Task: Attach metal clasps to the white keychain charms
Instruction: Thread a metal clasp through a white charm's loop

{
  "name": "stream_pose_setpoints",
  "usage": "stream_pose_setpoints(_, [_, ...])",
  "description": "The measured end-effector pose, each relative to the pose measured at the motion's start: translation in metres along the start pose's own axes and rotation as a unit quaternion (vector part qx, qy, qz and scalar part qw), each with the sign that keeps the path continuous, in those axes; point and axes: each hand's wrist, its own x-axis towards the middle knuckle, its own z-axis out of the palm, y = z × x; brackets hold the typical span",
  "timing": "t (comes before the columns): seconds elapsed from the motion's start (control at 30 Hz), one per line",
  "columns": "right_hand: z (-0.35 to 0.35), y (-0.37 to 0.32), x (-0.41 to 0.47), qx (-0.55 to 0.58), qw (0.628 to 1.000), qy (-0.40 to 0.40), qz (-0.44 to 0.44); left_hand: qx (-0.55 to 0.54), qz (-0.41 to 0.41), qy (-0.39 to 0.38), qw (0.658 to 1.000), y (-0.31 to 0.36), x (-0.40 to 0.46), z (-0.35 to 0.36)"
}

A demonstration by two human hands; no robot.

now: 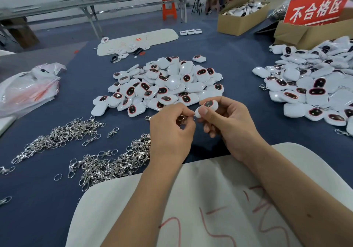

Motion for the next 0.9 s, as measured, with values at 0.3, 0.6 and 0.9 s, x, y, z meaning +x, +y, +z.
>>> stream_pose_setpoints(0.3, [0.002,0.002,0.006,0.047,0.993,0.110,0.019,-0.158,-0.145,0.012,0.977,0.007,0.000,0.008])
stream_pose_setpoints(0.6, [-0.036,-0.017,0.013,0.016,0.931,0.359,-0.057,-0.258,-0.264,-0.003,0.929,0.059,0.012,0.097])
stream_pose_setpoints(0.9, [-0.045,-0.025,0.006,-0.018,0.907,0.394,-0.147,-0.188,-0.201,-0.018,0.961,0.078,0.014,0.115])
